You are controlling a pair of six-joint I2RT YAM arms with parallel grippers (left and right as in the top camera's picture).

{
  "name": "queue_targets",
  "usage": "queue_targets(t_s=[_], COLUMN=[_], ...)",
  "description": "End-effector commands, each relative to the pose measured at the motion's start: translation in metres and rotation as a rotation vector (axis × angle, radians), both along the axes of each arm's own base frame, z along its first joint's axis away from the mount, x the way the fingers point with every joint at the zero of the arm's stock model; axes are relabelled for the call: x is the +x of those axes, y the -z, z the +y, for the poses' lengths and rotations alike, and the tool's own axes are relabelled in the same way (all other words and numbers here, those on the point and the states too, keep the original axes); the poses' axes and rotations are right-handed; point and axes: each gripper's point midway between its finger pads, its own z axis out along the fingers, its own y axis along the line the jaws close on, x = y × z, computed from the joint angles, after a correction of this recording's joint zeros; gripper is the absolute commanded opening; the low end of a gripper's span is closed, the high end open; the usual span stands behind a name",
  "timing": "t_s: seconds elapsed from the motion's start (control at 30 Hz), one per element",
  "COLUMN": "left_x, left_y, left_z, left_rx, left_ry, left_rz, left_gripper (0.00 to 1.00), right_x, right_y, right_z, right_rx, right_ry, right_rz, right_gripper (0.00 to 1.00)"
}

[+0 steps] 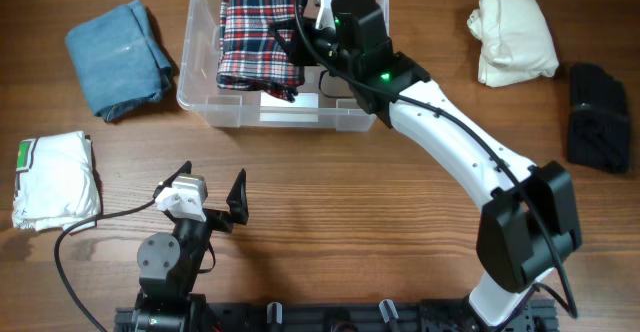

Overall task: Pack container
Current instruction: 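Lift the plaid cloth with the right gripper and carry it into the bin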

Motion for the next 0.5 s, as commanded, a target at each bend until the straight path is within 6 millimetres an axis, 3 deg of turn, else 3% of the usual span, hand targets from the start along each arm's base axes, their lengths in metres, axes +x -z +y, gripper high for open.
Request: queue_targets(t_s=[0.0, 0.27, 0.47], left_x=[0.000, 0.000, 0.000], left_y=[0.003, 0.003, 0.003], left_z=[-0.001, -0.001, -0.001], left_rx=[-0.001, -0.001, -0.001], left_ry=[0.002, 0.002, 0.002], left_rz=[0.005, 0.005, 0.005], left_gripper=[1.00, 1.00, 1.00], right_x=[0.007, 0.013, 0.018], right_y=[-0.002, 0.027, 0.049], right_z=[0.013, 0.034, 0.034], right_rx=[0.040, -0.004, -0.034], right_ry=[0.003, -0.046, -0.037], right_rz=[-0.013, -0.070, -0.055], right_gripper=[0.04, 0.04, 0.04])
